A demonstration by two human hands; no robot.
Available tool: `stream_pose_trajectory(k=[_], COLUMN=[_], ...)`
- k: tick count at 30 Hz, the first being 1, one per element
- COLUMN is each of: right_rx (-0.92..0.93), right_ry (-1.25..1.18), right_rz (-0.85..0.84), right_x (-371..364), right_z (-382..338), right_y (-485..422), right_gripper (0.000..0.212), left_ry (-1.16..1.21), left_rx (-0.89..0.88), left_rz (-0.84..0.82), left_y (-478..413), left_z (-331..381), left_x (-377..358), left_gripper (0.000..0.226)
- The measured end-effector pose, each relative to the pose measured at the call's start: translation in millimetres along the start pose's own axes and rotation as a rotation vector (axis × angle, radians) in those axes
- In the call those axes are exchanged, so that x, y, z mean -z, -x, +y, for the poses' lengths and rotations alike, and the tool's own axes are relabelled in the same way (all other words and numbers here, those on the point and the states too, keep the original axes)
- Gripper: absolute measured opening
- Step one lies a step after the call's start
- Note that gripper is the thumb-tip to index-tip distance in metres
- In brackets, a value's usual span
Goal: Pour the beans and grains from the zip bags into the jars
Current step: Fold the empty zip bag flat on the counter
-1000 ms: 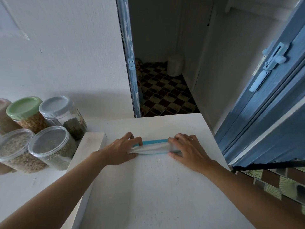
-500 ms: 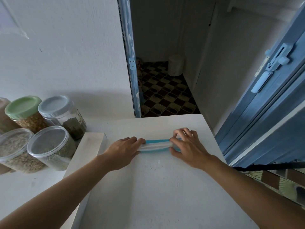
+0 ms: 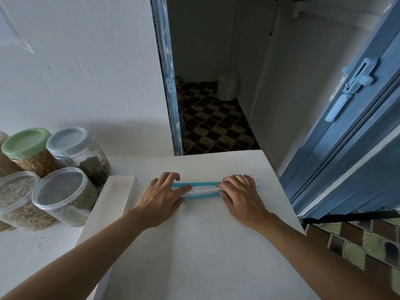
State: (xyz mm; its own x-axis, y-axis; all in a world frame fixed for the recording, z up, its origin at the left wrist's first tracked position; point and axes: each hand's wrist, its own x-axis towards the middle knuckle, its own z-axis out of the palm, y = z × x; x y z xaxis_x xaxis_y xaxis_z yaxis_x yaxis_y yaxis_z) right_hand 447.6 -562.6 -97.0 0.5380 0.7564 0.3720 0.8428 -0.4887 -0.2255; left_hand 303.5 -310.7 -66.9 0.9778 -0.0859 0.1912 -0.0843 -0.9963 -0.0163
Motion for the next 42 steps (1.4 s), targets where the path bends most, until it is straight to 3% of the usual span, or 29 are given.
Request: stream_pose_trajectory(k=[5,11,16,21,27,31,35,42], right_rx=[-0.046,-0.002,0.044,0.120,0.163,0.233,0.243,0.263], right_ry=[0.027,0.001,-0.062,0.035,0.150,0.199,0.187,0.055], right_rz=[-0.035,0.028,-0.019,-0.151,-0.027,0.007,0.008,-0.059], right_x=[-1.3,-2.0,-2.4,3.9,2.6,7.5,8.9,25.2], right_z=[-5.3,-0.6,13.8,25.5,27.3,28.7,26.7,5.3], right_y=[-4.3,-12.6,-12.4,-8.3,-15.9,-18.2,-11.9,-11.1], right_gripper=[0.025,0.030,0.039,0.058,0.049,0.047,0.050,0.047], left_ry=[0.047,0.006,0.035,-0.011,-0.068,-0.139,-0.165,-0.160], left_rx=[-0.025,-0.063,-0.108,-0.100,-0.115,-0.143,-0.168,-0.134], left_rz=[-0.026,-0.074,-0.083,-0.056,-0.068,-0.015,0.005,0.070], left_y=[-7.4,-15.3,-22.6,-26.4,-22.8,-20.0,-13.7,13.4], left_z=[-2.9,-12.9,-20.2,-18.3,-12.5,-10.2,-5.2,8.4], left_x=[-1.2,-8.5,-7.9,-10.8,-12.1,-13.3,-2.1,40.3], left_gripper=[0.043,0.070,0.057,0.054,0.054,0.072,0.083,0.082])
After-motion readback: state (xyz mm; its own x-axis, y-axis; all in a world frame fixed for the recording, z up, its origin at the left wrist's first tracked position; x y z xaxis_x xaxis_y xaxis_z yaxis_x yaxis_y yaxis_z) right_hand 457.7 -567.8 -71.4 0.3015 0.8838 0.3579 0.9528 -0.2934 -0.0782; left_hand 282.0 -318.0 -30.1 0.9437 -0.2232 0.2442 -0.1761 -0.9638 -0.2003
